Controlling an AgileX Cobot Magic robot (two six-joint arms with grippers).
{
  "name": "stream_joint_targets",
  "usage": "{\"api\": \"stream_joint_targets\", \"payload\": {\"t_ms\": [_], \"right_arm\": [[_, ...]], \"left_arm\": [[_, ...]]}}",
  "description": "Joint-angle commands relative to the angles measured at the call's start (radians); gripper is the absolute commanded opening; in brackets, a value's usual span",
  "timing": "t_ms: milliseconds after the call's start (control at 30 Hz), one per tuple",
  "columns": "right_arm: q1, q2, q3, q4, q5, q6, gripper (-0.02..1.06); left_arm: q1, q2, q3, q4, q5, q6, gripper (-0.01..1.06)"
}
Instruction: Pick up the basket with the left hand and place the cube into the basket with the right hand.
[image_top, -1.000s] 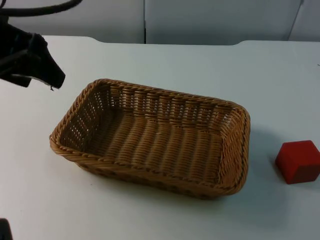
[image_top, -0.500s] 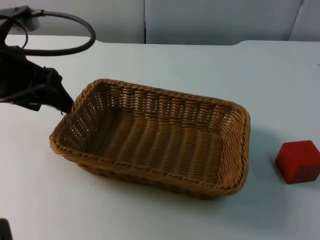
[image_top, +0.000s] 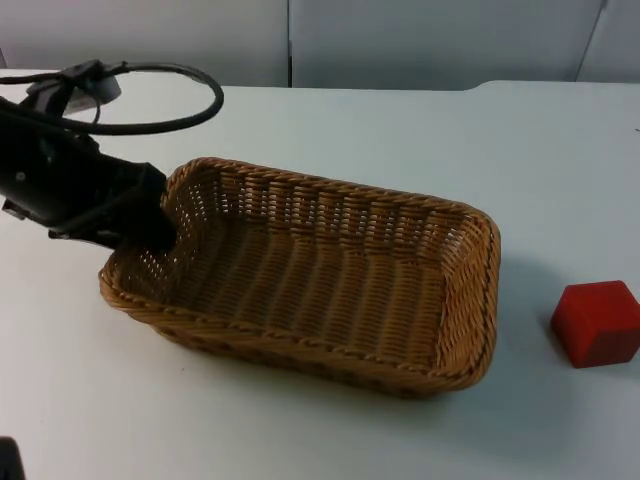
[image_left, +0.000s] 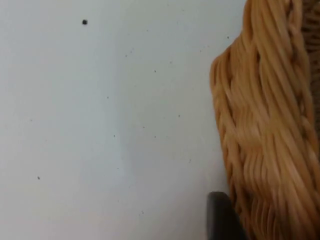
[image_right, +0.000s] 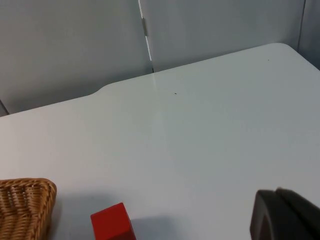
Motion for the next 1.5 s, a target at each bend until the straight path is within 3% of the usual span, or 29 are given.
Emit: {"api": "stream_joint_targets", "payload": {"t_ms": [0, 67, 300, 467, 800, 1467], "right_arm": [[-0.007, -0.001, 0.004, -0.002, -0.012, -0.006, 0.00], [-0.007, -0.001, 0.004, -0.002, -0.012, -0.006, 0.00], [-0.007, -0.001, 0.004, -0.002, -0.012, -0.006, 0.00], [-0.007, -0.001, 0.004, -0.002, -0.012, -0.006, 0.00], [-0.007, -0.001, 0.004, -0.002, -0.012, -0.006, 0.00], [-0.007, -0.001, 0.004, -0.002, -0.012, -0.006, 0.00]], "left_arm": [[-0.008, 0.009, -0.003, -0.020, -0.020, 0.008, 0.21], [-0.008, 0.012, -0.003, -0.037, -0.020, 0.008, 0.00], [-0.008, -0.003, -0.030, -0.077, 0.028, -0.057, 0.00], [-0.008, -0.071, -0.069, -0.073, 0.112, -0.152, 0.00], [-0.008, -0.187, -0.069, -0.039, 0.138, -0.189, 0.00], [-0.008, -0.190, -0.069, -0.015, 0.143, -0.181, 0.00]]}}
